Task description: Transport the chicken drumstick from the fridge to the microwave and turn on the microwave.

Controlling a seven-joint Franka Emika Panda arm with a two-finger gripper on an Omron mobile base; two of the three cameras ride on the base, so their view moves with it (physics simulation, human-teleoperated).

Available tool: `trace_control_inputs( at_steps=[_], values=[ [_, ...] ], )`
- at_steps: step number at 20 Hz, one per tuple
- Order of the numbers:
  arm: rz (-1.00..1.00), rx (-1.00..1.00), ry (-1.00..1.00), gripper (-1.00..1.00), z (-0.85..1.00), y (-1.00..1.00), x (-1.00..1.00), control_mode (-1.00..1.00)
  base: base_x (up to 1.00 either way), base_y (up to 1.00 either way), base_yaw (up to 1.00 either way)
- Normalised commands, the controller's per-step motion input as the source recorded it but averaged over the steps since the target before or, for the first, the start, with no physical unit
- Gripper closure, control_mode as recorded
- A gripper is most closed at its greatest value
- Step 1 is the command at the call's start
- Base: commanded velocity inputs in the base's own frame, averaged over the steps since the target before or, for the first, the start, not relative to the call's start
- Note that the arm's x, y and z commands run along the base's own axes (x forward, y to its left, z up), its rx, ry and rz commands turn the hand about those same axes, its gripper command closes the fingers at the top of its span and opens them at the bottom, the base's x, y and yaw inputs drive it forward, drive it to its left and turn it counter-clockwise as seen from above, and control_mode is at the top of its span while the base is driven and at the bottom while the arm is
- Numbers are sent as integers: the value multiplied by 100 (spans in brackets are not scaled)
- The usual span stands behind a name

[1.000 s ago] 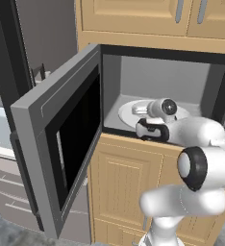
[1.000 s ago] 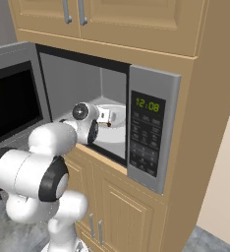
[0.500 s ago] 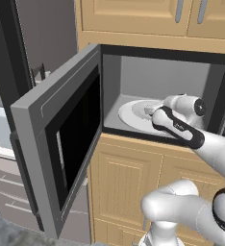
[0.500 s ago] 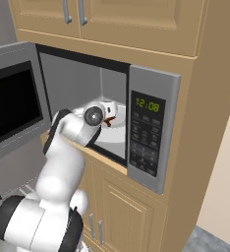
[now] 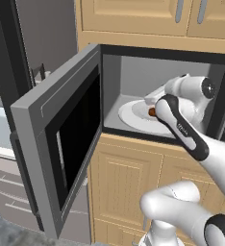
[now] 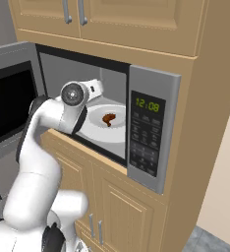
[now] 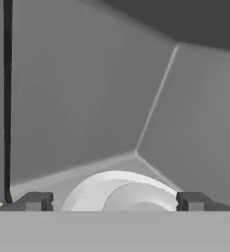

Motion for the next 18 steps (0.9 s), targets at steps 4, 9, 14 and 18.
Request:
trace_control_inputs(
  at_steps=[4, 9, 14, 18],
  values=[
    [0, -13, 0, -100, 64, 6, -86, -100, 0, 0, 0],
    [0, -14, 0, -100, 9, 10, -100, -100, 0, 0, 0],
    [0, -17, -2, -100, 0, 28, -97, -100, 0, 0, 0],
    [0, -19, 0, -100, 2, 31, -72, -100, 0, 0, 0]
  ],
)
